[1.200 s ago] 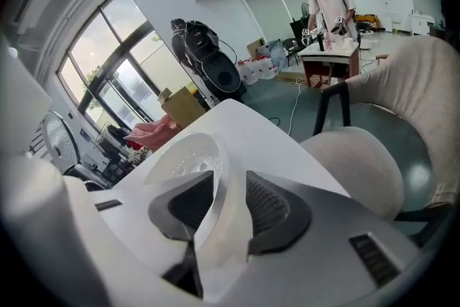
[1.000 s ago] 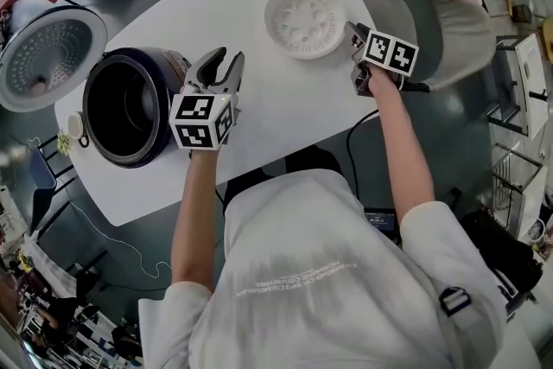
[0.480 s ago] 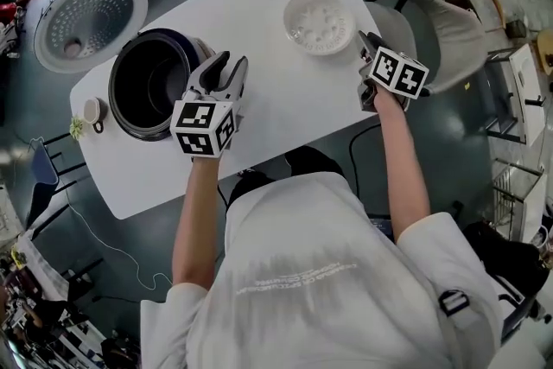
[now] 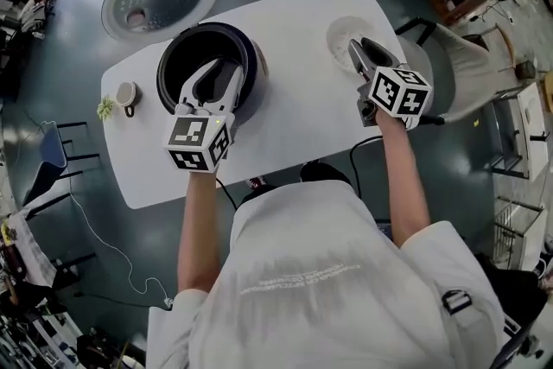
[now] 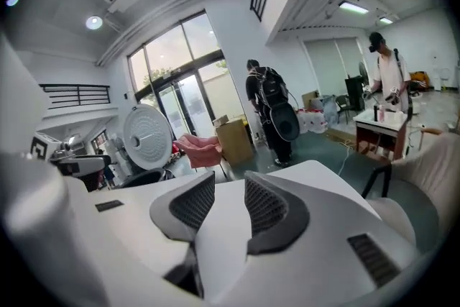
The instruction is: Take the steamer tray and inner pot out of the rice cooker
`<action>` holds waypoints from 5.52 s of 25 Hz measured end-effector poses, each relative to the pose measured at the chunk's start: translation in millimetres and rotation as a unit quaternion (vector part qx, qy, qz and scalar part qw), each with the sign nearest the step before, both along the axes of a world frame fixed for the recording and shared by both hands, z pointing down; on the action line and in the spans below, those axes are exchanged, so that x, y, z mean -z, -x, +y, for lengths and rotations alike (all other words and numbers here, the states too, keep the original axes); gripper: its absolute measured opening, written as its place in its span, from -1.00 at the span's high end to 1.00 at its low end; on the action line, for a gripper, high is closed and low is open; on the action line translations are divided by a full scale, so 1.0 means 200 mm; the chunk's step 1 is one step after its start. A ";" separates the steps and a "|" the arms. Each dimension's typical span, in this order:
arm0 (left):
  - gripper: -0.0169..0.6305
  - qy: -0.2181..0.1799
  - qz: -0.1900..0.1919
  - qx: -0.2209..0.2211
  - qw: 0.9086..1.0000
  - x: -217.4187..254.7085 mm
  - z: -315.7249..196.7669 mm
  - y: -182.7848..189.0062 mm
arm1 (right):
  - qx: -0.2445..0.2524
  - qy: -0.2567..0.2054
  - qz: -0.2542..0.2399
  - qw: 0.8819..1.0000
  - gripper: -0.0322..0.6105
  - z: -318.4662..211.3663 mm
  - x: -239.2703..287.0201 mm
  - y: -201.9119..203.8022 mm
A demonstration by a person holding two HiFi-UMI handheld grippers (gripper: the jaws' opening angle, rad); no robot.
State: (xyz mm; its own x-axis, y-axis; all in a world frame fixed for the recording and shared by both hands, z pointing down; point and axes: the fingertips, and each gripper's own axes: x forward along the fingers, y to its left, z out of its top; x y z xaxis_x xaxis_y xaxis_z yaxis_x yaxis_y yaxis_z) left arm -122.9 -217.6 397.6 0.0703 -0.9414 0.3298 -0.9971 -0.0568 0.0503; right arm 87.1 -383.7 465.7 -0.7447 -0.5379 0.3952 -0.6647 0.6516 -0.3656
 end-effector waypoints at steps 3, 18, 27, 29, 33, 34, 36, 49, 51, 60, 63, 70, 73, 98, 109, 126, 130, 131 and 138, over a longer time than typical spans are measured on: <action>0.49 -0.014 -0.013 0.025 1.000 0.07 0.08 0.17 | 0.041 -0.036 -0.005 0.998 0.45 0.06 0.14 0.17; 0.49 -0.047 -0.068 0.113 0.990 0.25 0.37 0.74 | 0.209 -0.146 -0.021 0.967 0.36 0.39 0.55 0.85; 0.49 -0.029 -0.089 0.126 0.988 0.20 0.46 0.85 | 0.267 -0.157 -0.006 0.951 0.27 0.53 0.54 1.04; 0.49 -0.019 -0.084 0.126 0.988 0.17 0.47 0.86 | 0.273 -0.152 0.002 0.950 0.27 0.55 0.51 1.06; 0.49 0.010 -0.062 0.122 0.991 0.08 0.48 0.87 | 0.284 -0.127 0.023 0.950 0.27 0.57 0.41 1.11; 0.49 0.017 -0.054 0.121 0.991 0.05 0.48 0.87 | 0.285 -0.119 0.028 0.951 0.27 0.57 0.38 1.12; 0.49 0.031 -0.040 0.120 0.992 -0.02 0.48 0.87 | 0.287 -0.105 0.037 0.951 0.27 0.57 0.32 1.13; 0.49 0.124 0.000 0.118 0.985 -0.41 0.43 0.87 | 0.285 -0.021 0.090 0.954 0.27 0.52 -0.04 1.17; 0.49 0.133 0.000 0.122 0.984 -0.44 0.42 0.88 | 0.279 -0.011 0.099 0.955 0.27 0.50 -0.09 1.18; 0.44 0.166 0.007 0.132 0.977 -0.54 0.45 0.90 | 0.292 0.014 0.124 0.948 0.27 0.52 -0.20 1.19; 0.43 0.165 0.018 0.135 0.977 -0.54 0.46 0.91 | 0.292 0.020 0.130 0.947 0.27 0.54 -0.23 1.20; 0.43 0.153 0.056 0.159 0.974 -0.55 0.46 0.91 | 0.289 0.022 0.122 0.949 0.30 0.52 -0.24 1.19; 0.43 0.149 0.068 0.161 0.973 -0.54 0.46 0.90 | 0.286 0.021 0.122 0.950 0.30 0.53 -0.24 1.19; 0.52 0.118 0.119 0.197 0.966 -0.54 0.46 0.88 | 0.240 0.033 0.100 0.965 0.39 0.53 -0.23 1.24; 0.67 0.055 0.157 0.213 0.963 -0.34 0.48 0.92 | 0.226 -0.009 0.078 0.971 0.50 0.53 -0.05 1.21; 0.69 -0.076 0.162 0.110 0.978 0.18 0.28 0.80 | 0.111 -0.092 0.001 0.990 0.57 0.47 0.50 0.95; 0.68 -0.083 0.171 0.058 0.980 0.24 0.18 0.66 | 0.063 -0.098 -0.002 0.993 0.57 0.43 0.55 0.76; 0.67 -0.083 0.172 0.042 0.981 0.25 0.15 0.62 | 0.049 -0.100 -0.002 0.994 0.57 0.42 0.57 0.70; 0.67 -0.068 0.186 -0.056 0.979 0.24 -0.12 0.20 | -0.044 -0.090 0.008 0.995 0.57 0.33 0.56 0.20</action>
